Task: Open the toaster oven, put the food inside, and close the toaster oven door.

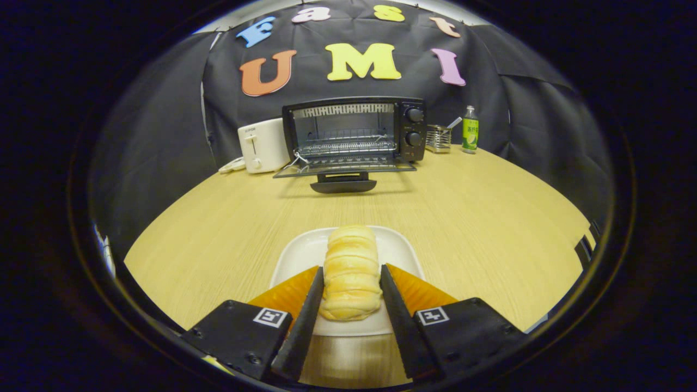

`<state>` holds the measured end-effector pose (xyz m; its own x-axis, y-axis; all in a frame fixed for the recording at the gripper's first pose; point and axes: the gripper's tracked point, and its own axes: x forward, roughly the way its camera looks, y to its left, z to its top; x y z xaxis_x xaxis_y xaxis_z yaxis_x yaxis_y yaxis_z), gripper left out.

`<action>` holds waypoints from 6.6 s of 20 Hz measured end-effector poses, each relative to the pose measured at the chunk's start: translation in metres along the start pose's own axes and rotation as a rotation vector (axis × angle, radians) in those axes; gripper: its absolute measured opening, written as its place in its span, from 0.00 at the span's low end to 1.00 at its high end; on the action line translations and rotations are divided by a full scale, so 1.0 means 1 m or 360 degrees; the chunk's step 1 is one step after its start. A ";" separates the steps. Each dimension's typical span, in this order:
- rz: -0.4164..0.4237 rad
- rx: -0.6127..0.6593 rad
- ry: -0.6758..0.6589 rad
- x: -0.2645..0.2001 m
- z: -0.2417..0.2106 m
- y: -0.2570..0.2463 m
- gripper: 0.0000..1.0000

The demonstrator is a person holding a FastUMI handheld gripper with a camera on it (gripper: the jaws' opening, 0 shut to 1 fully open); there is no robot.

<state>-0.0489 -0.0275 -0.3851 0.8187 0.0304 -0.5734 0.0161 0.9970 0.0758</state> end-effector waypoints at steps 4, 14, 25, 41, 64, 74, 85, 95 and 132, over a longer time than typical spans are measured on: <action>0.0037 0.0017 -0.0173 -0.015 0.034 0.005 0.69; 0.0017 0.0018 -0.0070 -0.007 0.023 0.004 0.56; 0.0001 -0.0010 -0.0029 -0.005 0.016 0.001 0.23; 0.0498 0.0626 -0.0283 -0.001 0.122 0.013 0.08; 0.0670 0.1353 -0.0263 0.245 0.275 -0.027 0.11; 0.0732 0.1370 -0.0141 0.246 0.269 -0.008 0.50; 0.0674 0.1074 0.0022 0.159 0.236 0.010 1.00; 0.0530 0.0594 -0.0163 0.079 0.240 0.012 1.00; -0.0043 -0.0030 0.0375 0.151 0.079 0.008 1.00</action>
<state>0.1201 -0.0203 -0.4061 0.6615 0.0176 -0.7497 0.0235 0.9988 0.0441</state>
